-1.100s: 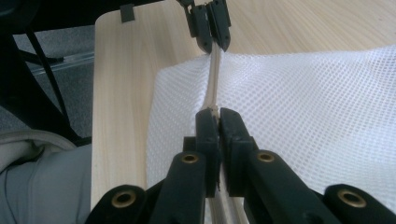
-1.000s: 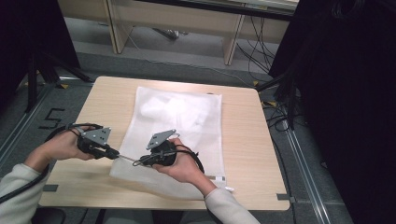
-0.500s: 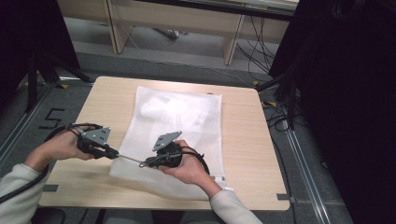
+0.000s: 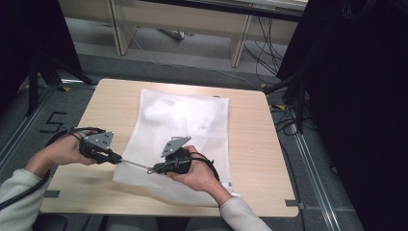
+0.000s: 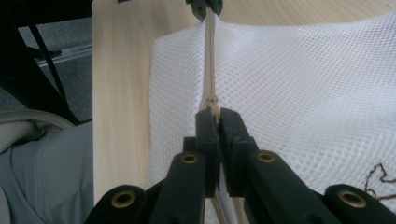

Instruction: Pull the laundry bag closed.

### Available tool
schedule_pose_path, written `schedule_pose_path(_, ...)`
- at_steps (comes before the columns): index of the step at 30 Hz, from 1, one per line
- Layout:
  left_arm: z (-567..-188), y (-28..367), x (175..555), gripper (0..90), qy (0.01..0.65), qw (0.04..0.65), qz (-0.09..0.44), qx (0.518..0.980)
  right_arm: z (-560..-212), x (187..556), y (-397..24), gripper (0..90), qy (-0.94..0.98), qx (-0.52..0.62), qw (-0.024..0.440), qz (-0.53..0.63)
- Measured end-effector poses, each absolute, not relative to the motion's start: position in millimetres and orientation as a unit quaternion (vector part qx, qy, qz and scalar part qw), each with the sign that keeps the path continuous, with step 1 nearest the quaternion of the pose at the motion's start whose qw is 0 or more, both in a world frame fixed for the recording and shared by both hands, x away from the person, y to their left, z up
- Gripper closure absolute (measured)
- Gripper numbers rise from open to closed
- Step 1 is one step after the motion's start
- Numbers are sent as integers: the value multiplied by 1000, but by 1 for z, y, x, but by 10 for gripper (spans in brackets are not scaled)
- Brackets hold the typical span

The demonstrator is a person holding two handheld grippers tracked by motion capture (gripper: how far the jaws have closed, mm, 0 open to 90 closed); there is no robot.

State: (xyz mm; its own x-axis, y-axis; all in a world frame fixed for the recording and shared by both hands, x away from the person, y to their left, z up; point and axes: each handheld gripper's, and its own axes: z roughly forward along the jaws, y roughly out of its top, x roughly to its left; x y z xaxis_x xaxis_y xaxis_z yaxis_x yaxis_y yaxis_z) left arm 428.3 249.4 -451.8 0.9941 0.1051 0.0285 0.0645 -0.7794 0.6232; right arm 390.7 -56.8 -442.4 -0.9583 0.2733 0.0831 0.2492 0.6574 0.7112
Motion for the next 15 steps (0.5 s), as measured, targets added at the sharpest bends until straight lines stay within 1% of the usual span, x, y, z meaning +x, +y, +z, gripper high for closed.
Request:
schedule_pose_path(11, -452, 249, 430, 833, 38, 325, 35, 944, -444, 390, -68, 880, 909, 151, 21, 388)
schedule_pose_path(15, -452, 250, 429, 833, 44, 328, 31, 943, -443, 388, -69, 880, 908, 160, 12, 387)
